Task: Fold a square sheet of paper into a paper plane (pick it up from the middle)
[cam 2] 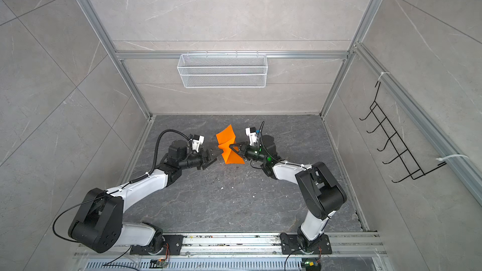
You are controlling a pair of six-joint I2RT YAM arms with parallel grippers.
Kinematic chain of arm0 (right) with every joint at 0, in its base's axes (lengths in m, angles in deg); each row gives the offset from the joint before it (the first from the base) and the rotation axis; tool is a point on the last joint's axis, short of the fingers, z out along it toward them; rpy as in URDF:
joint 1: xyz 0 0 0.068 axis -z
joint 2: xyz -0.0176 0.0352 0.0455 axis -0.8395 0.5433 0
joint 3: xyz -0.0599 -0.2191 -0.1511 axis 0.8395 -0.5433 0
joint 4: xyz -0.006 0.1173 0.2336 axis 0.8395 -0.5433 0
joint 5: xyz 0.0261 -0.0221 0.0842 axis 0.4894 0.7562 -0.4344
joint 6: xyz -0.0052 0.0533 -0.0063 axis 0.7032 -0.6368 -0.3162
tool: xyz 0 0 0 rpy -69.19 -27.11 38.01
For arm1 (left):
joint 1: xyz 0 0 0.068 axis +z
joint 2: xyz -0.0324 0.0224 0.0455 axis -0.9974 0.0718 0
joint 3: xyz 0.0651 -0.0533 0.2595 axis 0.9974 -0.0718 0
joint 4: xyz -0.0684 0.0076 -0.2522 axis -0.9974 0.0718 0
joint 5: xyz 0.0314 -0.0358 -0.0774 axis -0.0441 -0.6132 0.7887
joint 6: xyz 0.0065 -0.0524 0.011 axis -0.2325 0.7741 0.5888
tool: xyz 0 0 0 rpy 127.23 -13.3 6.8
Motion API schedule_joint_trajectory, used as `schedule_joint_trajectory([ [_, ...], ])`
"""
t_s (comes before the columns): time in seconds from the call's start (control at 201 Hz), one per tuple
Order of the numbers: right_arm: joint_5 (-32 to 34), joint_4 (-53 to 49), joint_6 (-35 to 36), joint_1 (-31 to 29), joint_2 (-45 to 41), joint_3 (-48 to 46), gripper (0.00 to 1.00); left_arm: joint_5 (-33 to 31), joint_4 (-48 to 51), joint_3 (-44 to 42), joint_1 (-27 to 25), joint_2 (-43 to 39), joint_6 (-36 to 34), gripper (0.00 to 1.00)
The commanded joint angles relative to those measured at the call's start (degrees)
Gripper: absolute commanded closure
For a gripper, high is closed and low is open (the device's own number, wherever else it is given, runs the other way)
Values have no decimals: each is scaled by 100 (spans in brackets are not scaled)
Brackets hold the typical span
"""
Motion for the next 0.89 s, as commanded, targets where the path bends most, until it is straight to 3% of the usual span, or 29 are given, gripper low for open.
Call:
schedule_joint_trajectory([
  [0.0, -73, 430, -556, 11, -184, 142, 100, 275, -938, 65, -152, -37, 354, 14],
  [0.189, -127, 625, -800, 53, -213, 70, 100, 218, -1748, 122, -351, 318, 836, 31],
  [0.333, -120, 692, -847, 64, -202, 20, 100, 141, -2018, 138, -466, 469, 987, 51],
  [0.552, -150, 750, -871, 97, -157, -48, 100, -385, -1821, -32, -523, 244, 795, 65],
  [0.886, -190, 747, -882, 139, -157, -101, 99, -383, -1919, 12, -519, 338, 797, 85],
])
